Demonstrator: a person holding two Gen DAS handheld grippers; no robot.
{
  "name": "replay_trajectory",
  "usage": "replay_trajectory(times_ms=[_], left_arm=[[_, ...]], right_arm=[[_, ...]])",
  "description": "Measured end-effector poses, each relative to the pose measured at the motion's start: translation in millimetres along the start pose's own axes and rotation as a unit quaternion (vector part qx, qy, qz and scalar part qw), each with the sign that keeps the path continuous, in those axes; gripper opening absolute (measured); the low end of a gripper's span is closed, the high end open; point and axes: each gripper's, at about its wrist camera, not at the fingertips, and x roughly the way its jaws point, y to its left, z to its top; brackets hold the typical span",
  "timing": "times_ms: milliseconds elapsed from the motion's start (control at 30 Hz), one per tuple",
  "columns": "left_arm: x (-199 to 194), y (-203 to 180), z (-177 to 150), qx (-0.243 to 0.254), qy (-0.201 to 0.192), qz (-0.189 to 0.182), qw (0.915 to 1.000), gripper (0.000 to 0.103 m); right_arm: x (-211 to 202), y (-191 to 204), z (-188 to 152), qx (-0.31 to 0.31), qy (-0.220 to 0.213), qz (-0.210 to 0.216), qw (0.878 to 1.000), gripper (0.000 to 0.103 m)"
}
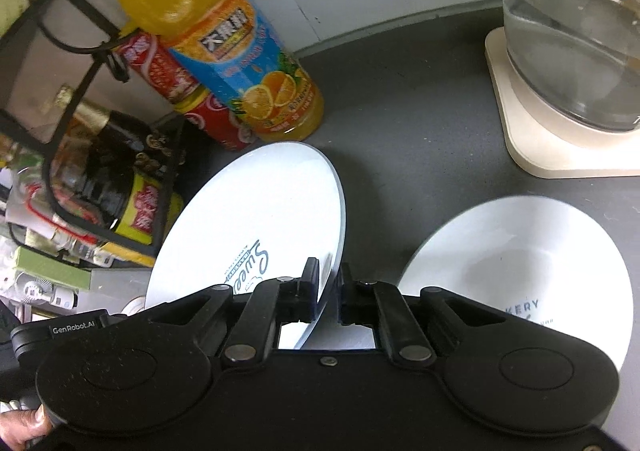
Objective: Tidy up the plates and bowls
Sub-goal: 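Lift the 'Sweet' plate with both grippers and lower it onto the gold-rimmed plate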
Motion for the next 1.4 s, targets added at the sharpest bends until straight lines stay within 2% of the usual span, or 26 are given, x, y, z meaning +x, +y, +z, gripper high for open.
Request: replay_trajectory(times_ms=[433, 633, 1400], left_arm=[[-55, 14, -28, 0.011, -0.019, 0.004, 0.9998, 0.006], [-69, 26, -45, 0.005, -0.024, 0.012, 0.9996, 0.006], [-116, 100, -65, -0.042, -0.059, 0.044, 0.9964, 0.006]], right_arm=[[-33, 20, -36, -0.031, -0.001, 0.013, 0.999, 0.010], [-42, 26, -57, -0.033, 0.004, 0.026, 0.999, 0.011], [-25, 90, -91, -0.091, 0.033, 0.057, 0.994, 0.012]])
